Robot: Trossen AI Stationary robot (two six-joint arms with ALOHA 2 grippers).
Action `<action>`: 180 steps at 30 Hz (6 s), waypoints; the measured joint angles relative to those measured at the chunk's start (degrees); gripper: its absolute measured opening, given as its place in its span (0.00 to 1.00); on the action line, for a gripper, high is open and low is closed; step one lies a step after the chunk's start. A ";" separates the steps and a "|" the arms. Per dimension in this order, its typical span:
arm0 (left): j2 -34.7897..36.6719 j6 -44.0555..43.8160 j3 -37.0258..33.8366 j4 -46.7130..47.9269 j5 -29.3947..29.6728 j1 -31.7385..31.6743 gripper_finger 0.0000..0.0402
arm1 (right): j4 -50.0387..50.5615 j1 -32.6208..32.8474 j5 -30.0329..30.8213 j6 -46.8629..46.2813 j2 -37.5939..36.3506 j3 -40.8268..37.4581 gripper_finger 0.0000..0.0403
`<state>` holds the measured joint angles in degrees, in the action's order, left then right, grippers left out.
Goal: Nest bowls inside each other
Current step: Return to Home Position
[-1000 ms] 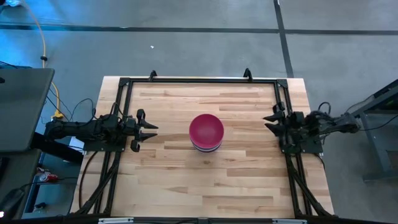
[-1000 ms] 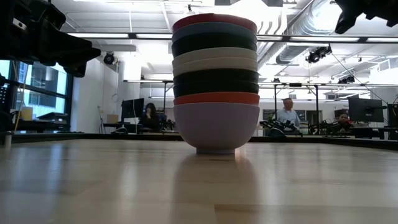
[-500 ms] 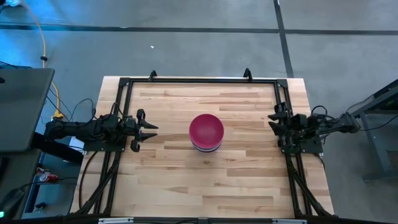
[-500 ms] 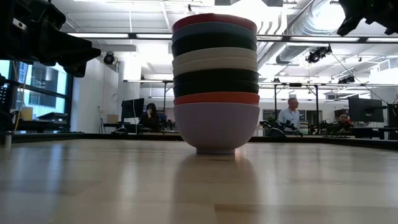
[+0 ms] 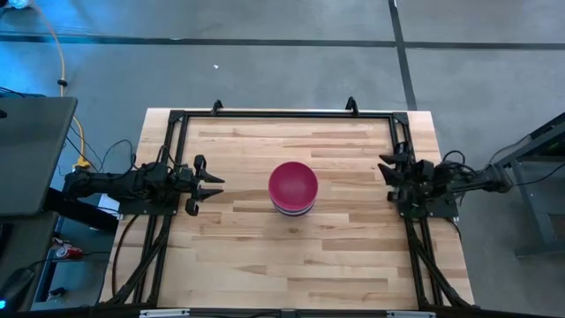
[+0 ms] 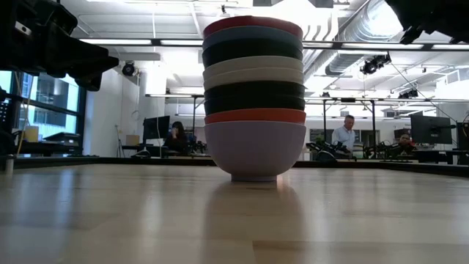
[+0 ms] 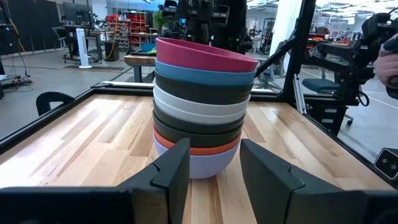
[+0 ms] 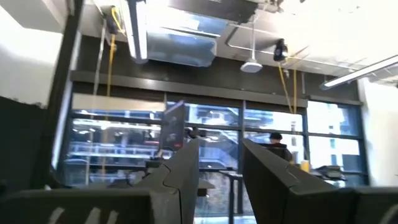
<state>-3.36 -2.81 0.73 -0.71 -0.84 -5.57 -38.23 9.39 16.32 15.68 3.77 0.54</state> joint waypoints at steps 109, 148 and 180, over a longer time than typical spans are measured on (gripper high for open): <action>-0.02 0.00 0.00 -0.02 0.00 0.00 0.33 | 37.65 -7.30 -17.88 -13.13 0.02 0.09 0.27; -0.01 0.00 0.00 0.00 0.00 -0.01 0.33 | 37.65 -7.33 -17.88 -13.16 0.02 0.09 0.27; -0.01 0.00 0.00 0.00 0.00 -0.01 0.33 | 37.65 -7.33 -17.88 -13.22 0.00 0.09 0.27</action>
<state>-3.37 -2.81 0.73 -0.71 -0.84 -5.57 -0.58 2.07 -1.56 2.46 3.77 0.62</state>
